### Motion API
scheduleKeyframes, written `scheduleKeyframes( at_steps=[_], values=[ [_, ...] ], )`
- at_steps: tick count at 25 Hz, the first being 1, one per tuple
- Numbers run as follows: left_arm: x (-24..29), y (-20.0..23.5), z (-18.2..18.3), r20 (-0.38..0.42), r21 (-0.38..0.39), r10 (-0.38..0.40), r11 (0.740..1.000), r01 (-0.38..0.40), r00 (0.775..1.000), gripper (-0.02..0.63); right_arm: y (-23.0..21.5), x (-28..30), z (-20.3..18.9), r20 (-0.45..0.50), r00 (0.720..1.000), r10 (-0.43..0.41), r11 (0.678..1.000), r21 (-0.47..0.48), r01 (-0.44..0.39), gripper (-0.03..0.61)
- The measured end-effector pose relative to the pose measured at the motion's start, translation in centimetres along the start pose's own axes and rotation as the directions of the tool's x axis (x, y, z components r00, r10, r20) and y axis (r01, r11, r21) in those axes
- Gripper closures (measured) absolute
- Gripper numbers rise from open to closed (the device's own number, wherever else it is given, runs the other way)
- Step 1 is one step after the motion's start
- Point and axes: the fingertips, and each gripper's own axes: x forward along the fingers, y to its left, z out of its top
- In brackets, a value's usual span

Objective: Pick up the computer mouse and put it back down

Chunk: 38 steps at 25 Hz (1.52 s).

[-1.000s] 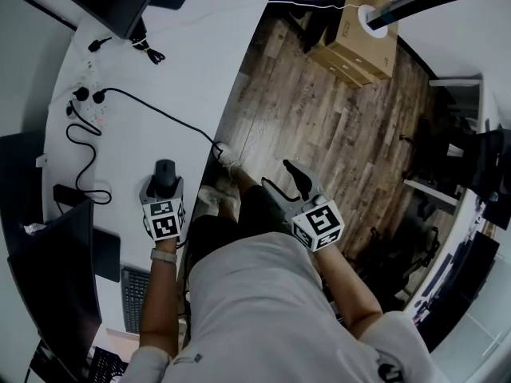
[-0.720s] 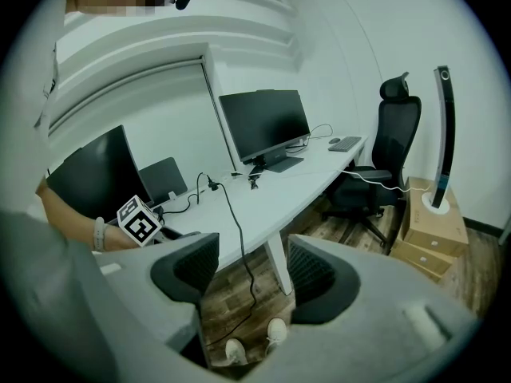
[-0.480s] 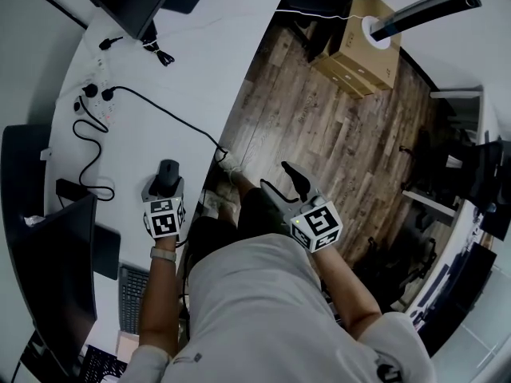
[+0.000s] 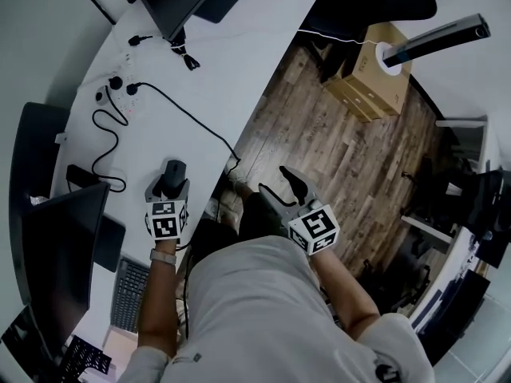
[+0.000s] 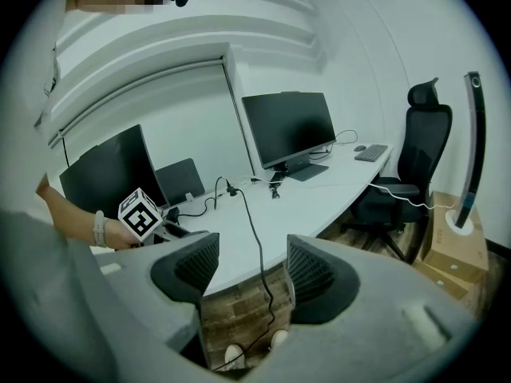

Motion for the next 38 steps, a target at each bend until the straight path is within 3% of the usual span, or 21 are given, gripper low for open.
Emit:
scheduleKeyframes(
  at_steps=[8, 16, 25, 31, 38],
  values=[
    [-3.7, 1.8, 2.0, 0.103, -0.056, 0.044, 0.998, -0.039, 0.994, 0.328, 2.6, 3.1, 2.1, 0.009, 0.993, 0.116, 0.990, -0.081, -0.115, 0.319],
    [-8.8, 2.8, 4.1, 0.237, -0.133, 0.098, 0.989, -0.068, 0.967, 0.328, 5.5, 5.8, 4.6, 0.001, 0.970, 0.245, 0.955, -0.172, -0.241, 0.319],
    [-15.1, 3.1, 4.6, 0.377, -0.219, 0.167, 0.972, -0.088, 0.911, 0.330, 10.3, 7.8, 7.0, -0.022, 0.915, 0.403, 0.878, -0.273, -0.393, 0.319],
    [-19.0, 3.7, 4.4, 0.459, -0.290, 0.237, 0.951, -0.108, 0.856, 0.330, 13.9, 8.7, 8.4, -0.040, 0.866, 0.499, 0.816, -0.316, -0.485, 0.319],
    [-22.5, 4.4, 3.1, 0.498, -0.353, 0.311, 0.925, -0.138, 0.809, 0.330, 17.8, 9.3, 9.4, -0.068, 0.808, 0.585, 0.743, -0.353, -0.568, 0.319]
  ],
)
